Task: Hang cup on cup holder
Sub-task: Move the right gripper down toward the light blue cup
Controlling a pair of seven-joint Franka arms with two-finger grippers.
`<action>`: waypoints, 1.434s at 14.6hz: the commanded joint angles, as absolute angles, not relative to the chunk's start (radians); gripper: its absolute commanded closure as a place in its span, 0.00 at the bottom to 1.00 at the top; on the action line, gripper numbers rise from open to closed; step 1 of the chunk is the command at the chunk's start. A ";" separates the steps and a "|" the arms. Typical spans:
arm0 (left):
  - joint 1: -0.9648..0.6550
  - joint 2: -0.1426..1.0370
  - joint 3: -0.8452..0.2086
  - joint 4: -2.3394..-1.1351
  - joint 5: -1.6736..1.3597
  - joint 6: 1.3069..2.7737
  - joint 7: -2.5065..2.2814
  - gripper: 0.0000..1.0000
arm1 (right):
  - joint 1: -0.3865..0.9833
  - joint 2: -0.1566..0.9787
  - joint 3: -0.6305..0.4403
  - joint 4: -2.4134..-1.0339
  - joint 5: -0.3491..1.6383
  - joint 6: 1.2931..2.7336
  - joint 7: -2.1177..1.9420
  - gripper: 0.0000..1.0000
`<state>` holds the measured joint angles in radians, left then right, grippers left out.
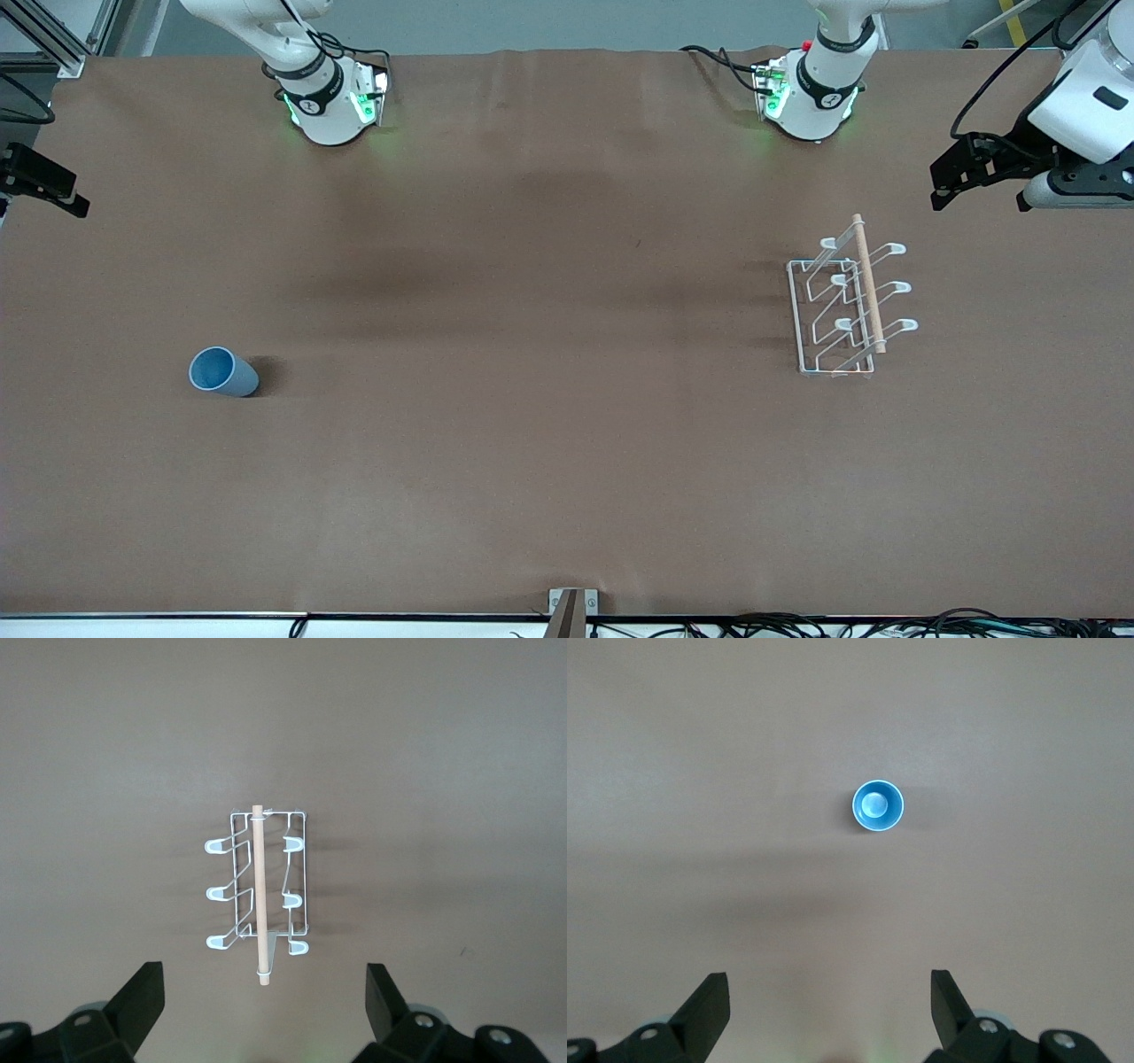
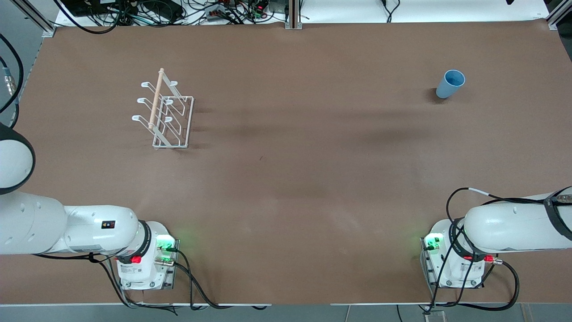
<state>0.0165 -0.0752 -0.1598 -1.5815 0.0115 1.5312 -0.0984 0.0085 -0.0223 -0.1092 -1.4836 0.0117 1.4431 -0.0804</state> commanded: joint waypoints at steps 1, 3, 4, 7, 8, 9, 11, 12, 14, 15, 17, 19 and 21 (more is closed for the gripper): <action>0.025 -0.066 -0.163 -1.562 0.003 1.528 -0.086 0.00 | 0.009 -0.028 -0.110 -1.489 0.003 1.451 -0.089 0.00; 0.025 -0.066 -0.163 -1.560 0.006 1.528 -0.086 0.00 | 0.008 -0.028 -0.110 -1.489 0.005 1.453 -0.089 0.00; 0.025 -0.064 -0.163 -1.554 0.006 1.528 -0.084 0.00 | 0.008 -0.028 -0.110 -1.488 0.008 1.454 -0.089 0.00; 0.026 -0.058 -0.163 -1.552 0.000 1.528 -0.083 0.00 | -0.011 -0.026 -0.110 -1.489 0.015 1.468 -0.092 0.00; 0.026 -0.057 -0.161 -1.552 -0.002 1.529 -0.083 0.00 | -0.014 -0.014 -0.110 -1.489 0.015 1.471 -0.092 0.00; 0.026 -0.057 -0.161 -1.554 -0.002 1.529 -0.084 0.00 | -0.015 -0.008 -0.110 -1.489 0.015 1.479 -0.092 0.00; 0.026 -0.057 -0.161 -1.554 -0.002 1.529 -0.084 0.00 | -0.044 0.011 -0.114 -1.491 0.017 1.506 -0.095 0.00; 0.026 -0.057 -0.161 -1.554 -0.002 1.529 -0.084 0.00 | -0.048 0.029 -0.114 -1.491 0.017 1.517 -0.097 0.00; 0.026 -0.057 -0.161 -1.554 -0.002 1.529 -0.083 0.00 | -0.058 0.089 -0.114 -1.514 0.017 1.567 -0.103 0.00; 0.026 -0.057 -0.161 -1.552 -0.002 1.531 -0.083 0.00 | -0.064 0.115 -0.114 -1.531 0.017 1.610 -0.113 0.00; 0.026 -0.057 -0.161 -1.552 -0.002 1.531 -0.083 0.00 | -0.067 0.170 -0.114 -1.560 0.017 1.681 -0.127 0.01; 0.026 -0.057 -0.161 -1.554 -0.002 1.531 -0.084 0.00 | -0.080 0.230 -0.114 -1.597 0.017 1.753 -0.141 0.02; 0.026 -0.057 -0.161 -1.554 -0.002 1.531 -0.083 0.00 | -0.095 0.282 -0.114 -1.644 0.017 1.860 -0.169 0.02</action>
